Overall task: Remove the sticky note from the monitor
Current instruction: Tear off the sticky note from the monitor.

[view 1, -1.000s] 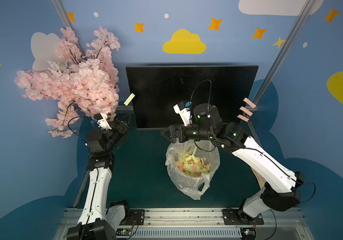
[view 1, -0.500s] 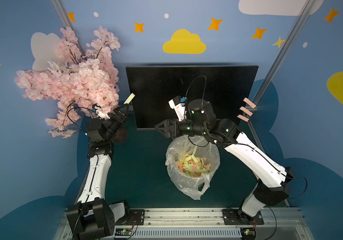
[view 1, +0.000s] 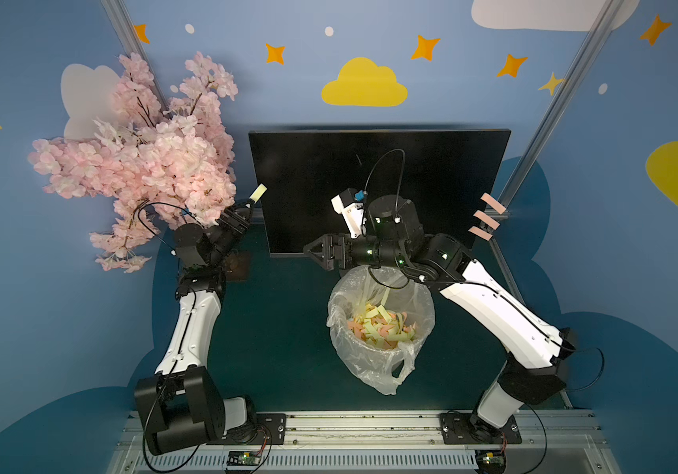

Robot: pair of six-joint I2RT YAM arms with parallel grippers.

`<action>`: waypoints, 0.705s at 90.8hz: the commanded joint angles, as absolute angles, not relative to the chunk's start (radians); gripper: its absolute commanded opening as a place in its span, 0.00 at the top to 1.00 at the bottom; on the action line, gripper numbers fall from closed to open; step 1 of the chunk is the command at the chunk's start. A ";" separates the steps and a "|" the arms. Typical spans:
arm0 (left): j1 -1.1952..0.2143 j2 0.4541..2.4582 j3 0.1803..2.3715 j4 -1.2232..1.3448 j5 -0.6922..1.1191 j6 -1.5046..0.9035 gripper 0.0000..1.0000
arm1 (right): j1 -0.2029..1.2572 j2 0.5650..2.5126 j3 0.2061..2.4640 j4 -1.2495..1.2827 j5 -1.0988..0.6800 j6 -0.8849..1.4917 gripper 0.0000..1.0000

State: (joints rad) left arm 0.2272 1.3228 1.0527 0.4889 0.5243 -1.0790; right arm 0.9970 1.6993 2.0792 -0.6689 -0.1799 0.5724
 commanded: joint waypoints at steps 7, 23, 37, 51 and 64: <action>0.231 1.333 1.090 0.538 0.535 -1.082 0.48 | 0.999 1.691 2.081 -0.637 -0.168 0.575 0.15; 0.231 1.332 1.085 0.544 0.537 -1.083 0.60 | 0.999 1.687 2.068 -0.635 -0.169 0.576 0.15; 0.231 1.329 1.083 0.547 0.538 -1.085 0.69 | 0.997 1.680 2.056 -0.635 -0.167 0.575 0.15; 0.229 1.328 1.083 0.548 0.540 -1.085 0.77 | 0.997 1.675 2.047 -0.636 -0.164 0.574 0.15; 0.229 1.328 1.086 0.548 0.541 -1.086 0.86 | 0.998 1.667 2.035 -0.637 -0.161 0.575 0.15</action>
State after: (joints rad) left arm 0.2272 1.3334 1.0622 0.5186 0.5278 -1.0897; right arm 0.9966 1.6993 2.0518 -0.6621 -0.1753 0.5724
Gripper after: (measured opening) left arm 0.169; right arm 0.848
